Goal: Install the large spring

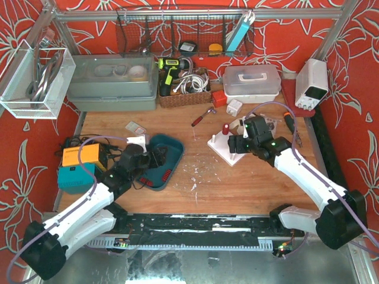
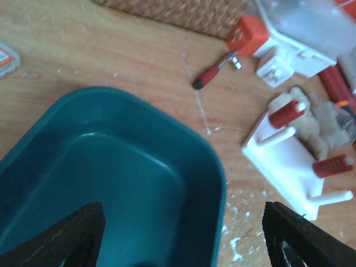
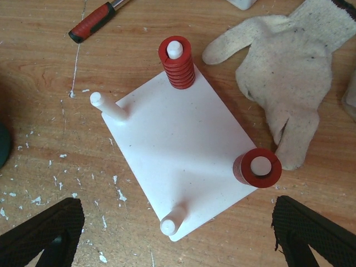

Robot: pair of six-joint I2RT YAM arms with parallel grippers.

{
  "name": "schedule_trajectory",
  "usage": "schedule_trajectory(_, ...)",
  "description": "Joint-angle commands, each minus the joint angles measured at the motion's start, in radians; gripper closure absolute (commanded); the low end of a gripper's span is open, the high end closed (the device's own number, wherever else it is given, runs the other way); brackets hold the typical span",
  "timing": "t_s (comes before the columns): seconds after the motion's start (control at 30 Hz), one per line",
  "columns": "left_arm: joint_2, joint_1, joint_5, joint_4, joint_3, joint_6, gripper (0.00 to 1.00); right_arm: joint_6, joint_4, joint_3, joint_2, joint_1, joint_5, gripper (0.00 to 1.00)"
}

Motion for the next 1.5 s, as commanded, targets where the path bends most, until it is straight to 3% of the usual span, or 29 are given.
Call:
schedule_trajectory(0.0, 0.048, 0.096, 0.203, -0.178, 0.06, -0.028, 0.26, 0.018, -0.002, 0.032, 0.019, 0.012, -0.021, 0.07)
schedule_trajectory(0.33, 0.206, 0.131, 0.301, -0.385, 0.223, 0.076, 0.52, 0.04, 0.073, 0.006, 0.018, 0.026, -0.028, 0.08)
schedule_trajectory(0.53, 0.377, 0.137, 0.395, -0.478, 0.267, 0.129, 0.59, 0.051, 0.138, -0.014, -0.01, 0.03, -0.024, 0.08)
schedule_trajectory(0.73, 0.46, 0.152, 0.336, -0.542, 0.333, 0.169, 0.63, 0.028, 0.145, -0.037, -0.057, 0.034, -0.017, 0.08)
schedule_trajectory(0.97, 0.614, 0.173, 0.462, -0.589, 0.363, 0.231, 0.6, 0.029, 0.159, -0.08, -0.104, 0.036, -0.018, 0.07)
schedule_trajectory(1.17, 0.724, 0.18, 0.478, -0.675, 0.42, 0.306, 0.58, 0.026, 0.167, -0.09, -0.112, 0.036, -0.018, 0.07)
schedule_trajectory(1.47, 0.739, 0.182, 0.476, -0.697, 0.434, 0.304, 0.55, 0.007, 0.18, -0.096, -0.08, 0.036, 0.012, 0.06)
